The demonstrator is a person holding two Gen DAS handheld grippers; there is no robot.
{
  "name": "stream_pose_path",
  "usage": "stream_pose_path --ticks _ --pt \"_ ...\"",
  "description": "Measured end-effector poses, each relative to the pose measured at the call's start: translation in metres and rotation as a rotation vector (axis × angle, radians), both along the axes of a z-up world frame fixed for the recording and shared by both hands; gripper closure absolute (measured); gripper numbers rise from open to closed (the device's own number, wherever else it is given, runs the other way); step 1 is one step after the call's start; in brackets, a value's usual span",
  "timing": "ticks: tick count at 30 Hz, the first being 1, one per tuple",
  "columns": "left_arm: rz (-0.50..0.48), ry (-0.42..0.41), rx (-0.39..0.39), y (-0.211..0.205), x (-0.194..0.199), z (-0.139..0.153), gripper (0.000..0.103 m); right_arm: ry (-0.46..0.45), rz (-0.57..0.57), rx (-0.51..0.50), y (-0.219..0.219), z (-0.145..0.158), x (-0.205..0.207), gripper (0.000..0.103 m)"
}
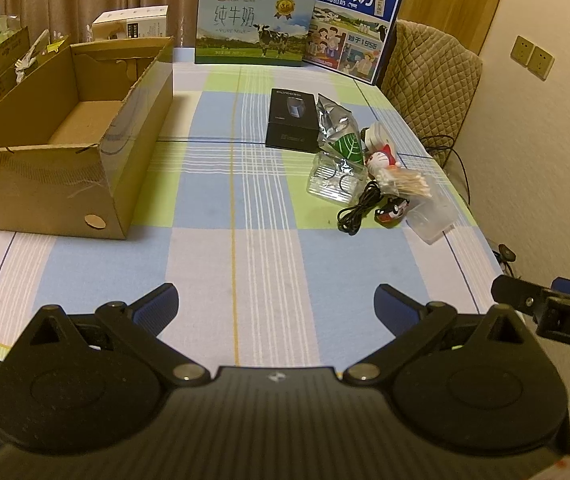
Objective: Organize objects
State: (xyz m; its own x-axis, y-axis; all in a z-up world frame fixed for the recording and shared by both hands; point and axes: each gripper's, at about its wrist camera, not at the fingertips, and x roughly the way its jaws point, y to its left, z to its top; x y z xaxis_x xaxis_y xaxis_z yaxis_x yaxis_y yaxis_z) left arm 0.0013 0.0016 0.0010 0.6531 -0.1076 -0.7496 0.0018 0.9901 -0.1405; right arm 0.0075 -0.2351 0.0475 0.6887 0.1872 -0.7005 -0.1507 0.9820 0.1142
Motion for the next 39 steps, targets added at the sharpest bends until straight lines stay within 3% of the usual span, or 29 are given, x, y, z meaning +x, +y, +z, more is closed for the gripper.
stream_pose_path --ticks 28,39 --pt "-0.011 0.009 -0.005 0.001 0.0 -0.004 0.001 0.0 -0.007 0.003 -0.006 -0.005 -0.001 0.002" --pt "-0.034 0.011 0.006 0.005 0.025 -0.011 0.001 -0.01 -0.025 -0.025 -0.019 -0.002 0.02 0.002"
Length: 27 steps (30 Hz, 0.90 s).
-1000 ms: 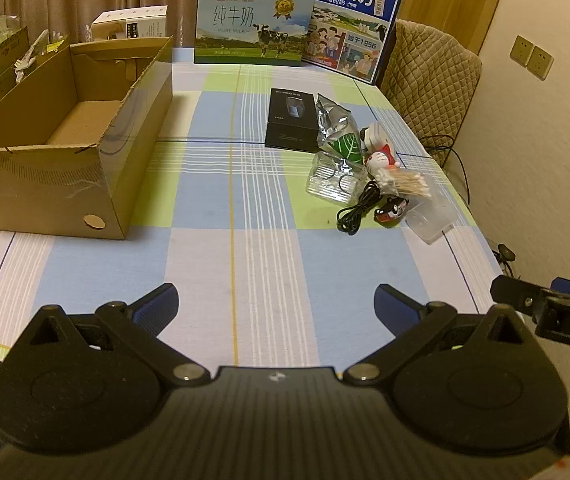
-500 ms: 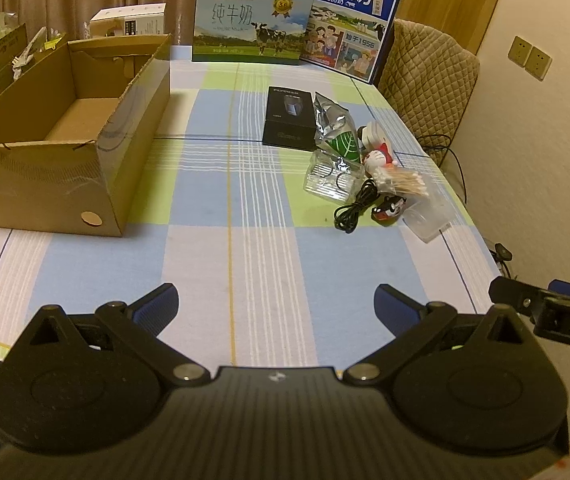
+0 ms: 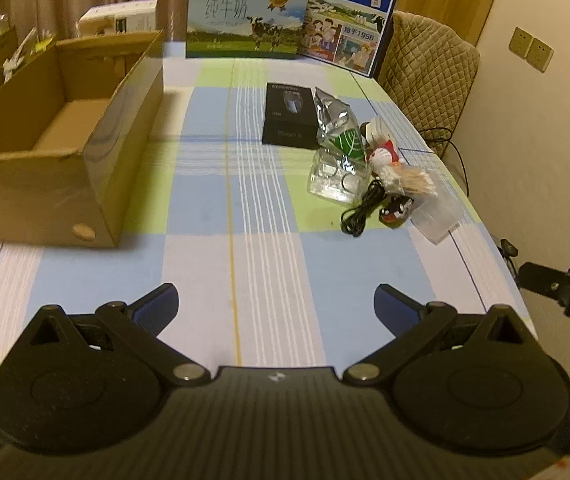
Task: Organize objects
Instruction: 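Grasp the black cable with the left gripper while the right gripper grasps the clear plastic cup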
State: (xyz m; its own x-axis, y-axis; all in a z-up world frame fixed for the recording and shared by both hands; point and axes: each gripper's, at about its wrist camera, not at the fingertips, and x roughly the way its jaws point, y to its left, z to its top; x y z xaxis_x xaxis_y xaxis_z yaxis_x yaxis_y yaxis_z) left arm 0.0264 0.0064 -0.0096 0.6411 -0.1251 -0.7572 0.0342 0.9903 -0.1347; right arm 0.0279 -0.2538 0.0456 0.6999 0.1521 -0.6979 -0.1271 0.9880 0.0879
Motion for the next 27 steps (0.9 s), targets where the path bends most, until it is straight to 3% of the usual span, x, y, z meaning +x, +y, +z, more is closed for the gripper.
stream_pose_path --ticks 10,23,25,27 --pt "-0.132 -0.02 0.057 -0.017 0.056 -0.012 0.002 -0.018 0.052 -0.061 -0.016 -0.008 0.044 0.002" --pt "-0.355 0.035 0.042 -0.059 0.133 -0.065 0.017 -0.01 0.319 -0.149 -0.012 -0.067 0.126 0.002" --pt "-0.393 0.04 0.038 -0.066 0.142 -0.072 0.022 0.0 0.354 -0.174 -0.009 -0.078 0.136 0.002" --pt "-0.421 0.042 0.05 -0.073 0.149 -0.077 0.034 0.014 0.383 -0.188 -0.007 -0.088 0.146 0.002"
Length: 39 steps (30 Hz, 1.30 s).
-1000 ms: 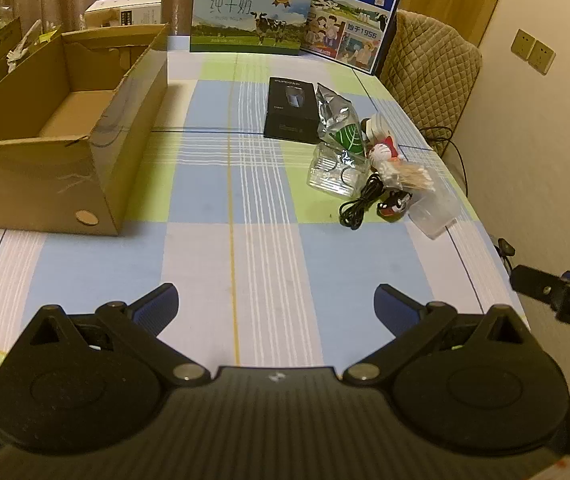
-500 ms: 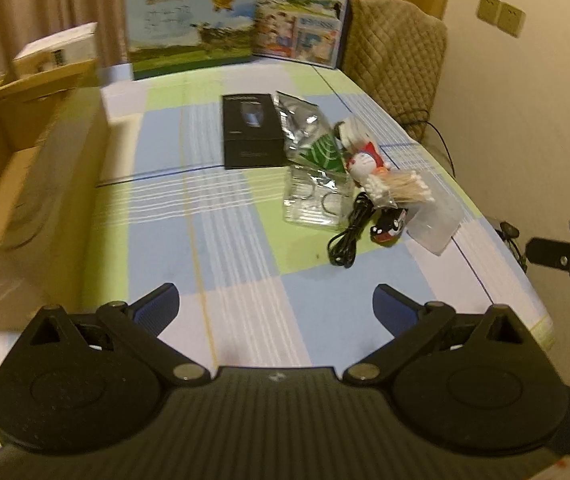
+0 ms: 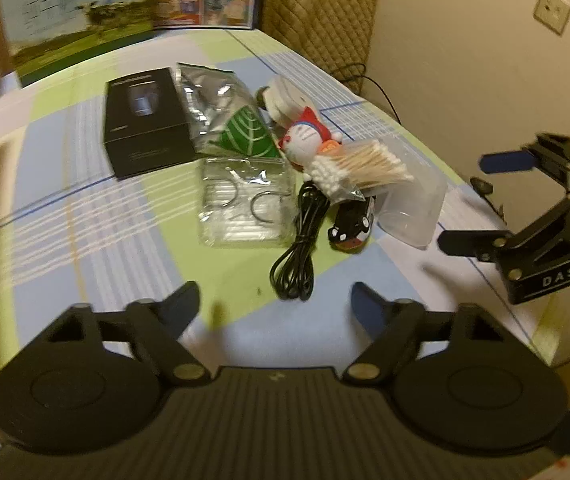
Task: Organize objects
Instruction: 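Grasp the black cable with the left gripper while the right gripper grasps the clear plastic cup, then carry the cable and cup into the cardboard box and open both grippers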
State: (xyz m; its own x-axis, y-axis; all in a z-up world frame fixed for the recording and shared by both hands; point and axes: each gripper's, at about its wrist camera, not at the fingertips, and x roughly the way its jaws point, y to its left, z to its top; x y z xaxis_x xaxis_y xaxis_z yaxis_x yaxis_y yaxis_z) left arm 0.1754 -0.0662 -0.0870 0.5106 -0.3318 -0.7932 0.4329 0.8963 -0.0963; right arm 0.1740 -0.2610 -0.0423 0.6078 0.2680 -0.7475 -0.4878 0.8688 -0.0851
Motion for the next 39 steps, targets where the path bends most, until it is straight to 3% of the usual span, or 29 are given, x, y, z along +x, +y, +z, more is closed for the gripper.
stream_pose_path --ticks 4,6,10,13,20,29,39 --pt "-0.031 -0.02 0.013 -0.011 0.012 -0.009 0.046 0.017 0.015 -0.035 -0.002 -0.014 0.013 0.002" --pt "-0.07 -0.02 0.017 -0.016 0.017 -0.014 0.058 0.026 0.016 -0.03 -0.004 -0.018 0.018 0.002" --pt "-0.121 -0.028 0.021 -0.023 0.023 -0.02 0.068 0.028 0.028 -0.021 -0.005 -0.024 0.025 0.003" --pt "-0.134 -0.03 0.035 -0.028 0.027 -0.023 0.081 0.029 0.028 -0.013 -0.005 -0.027 0.029 0.007" --pt "-0.133 -0.01 0.055 -0.024 0.017 -0.021 0.086 0.066 0.035 -0.003 -0.003 -0.032 0.032 0.032" --pt "-0.084 0.036 0.057 -0.002 -0.019 -0.016 0.088 0.07 -0.017 0.006 -0.009 -0.021 0.005 0.033" --pt "0.013 0.051 0.009 0.031 -0.047 0.003 0.091 0.042 -0.07 0.046 -0.007 0.017 -0.027 0.033"
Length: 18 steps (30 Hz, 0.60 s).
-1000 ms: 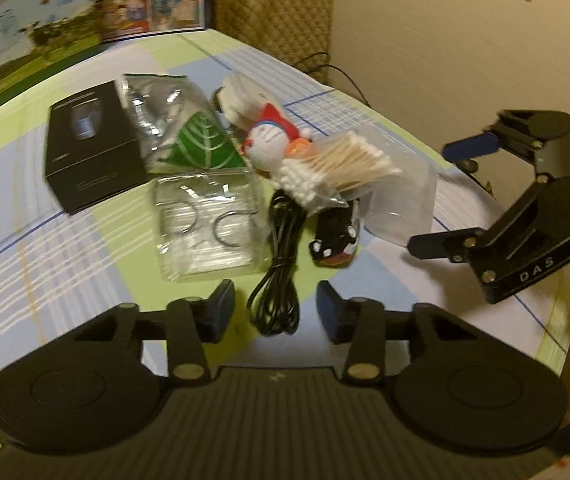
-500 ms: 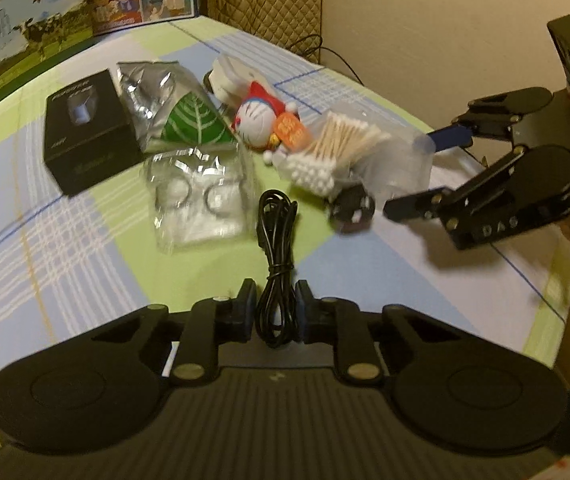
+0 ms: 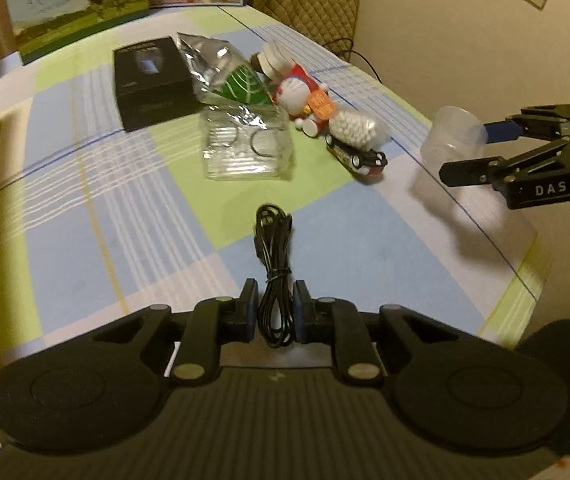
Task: Organize objects
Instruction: 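Carry the cable and cup into the cardboard box and open both grippers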
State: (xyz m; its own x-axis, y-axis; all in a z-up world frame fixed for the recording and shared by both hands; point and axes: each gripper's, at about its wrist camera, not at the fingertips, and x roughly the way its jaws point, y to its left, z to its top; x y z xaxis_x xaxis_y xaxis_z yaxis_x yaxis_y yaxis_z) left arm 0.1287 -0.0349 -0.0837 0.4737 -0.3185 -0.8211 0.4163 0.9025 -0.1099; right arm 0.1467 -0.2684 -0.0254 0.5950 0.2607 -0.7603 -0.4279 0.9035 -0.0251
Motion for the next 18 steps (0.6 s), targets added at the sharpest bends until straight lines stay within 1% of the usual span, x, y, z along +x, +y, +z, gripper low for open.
stream_pose_path --ticks 3,6,11,16,18 --pt "0.017 -0.012 0.002 0.007 -0.006 0.008 0.092 -0.015 0.002 0.004 0.005 0.011 -0.006 0.033" --pt "0.022 -0.014 0.011 0.011 -0.012 0.011 0.092 -0.026 0.01 0.008 0.012 0.02 -0.012 0.033" --pt "0.013 0.014 0.044 0.014 -0.016 -0.006 0.09 -0.024 0.011 0.009 0.02 0.022 -0.019 0.033" --pt "0.022 0.009 0.044 0.013 -0.015 -0.017 0.085 -0.011 0.014 0.006 0.022 0.018 -0.02 0.033" --pt "0.014 0.007 0.047 0.011 -0.012 -0.02 0.085 -0.006 0.012 0.008 0.023 0.016 -0.018 0.033"
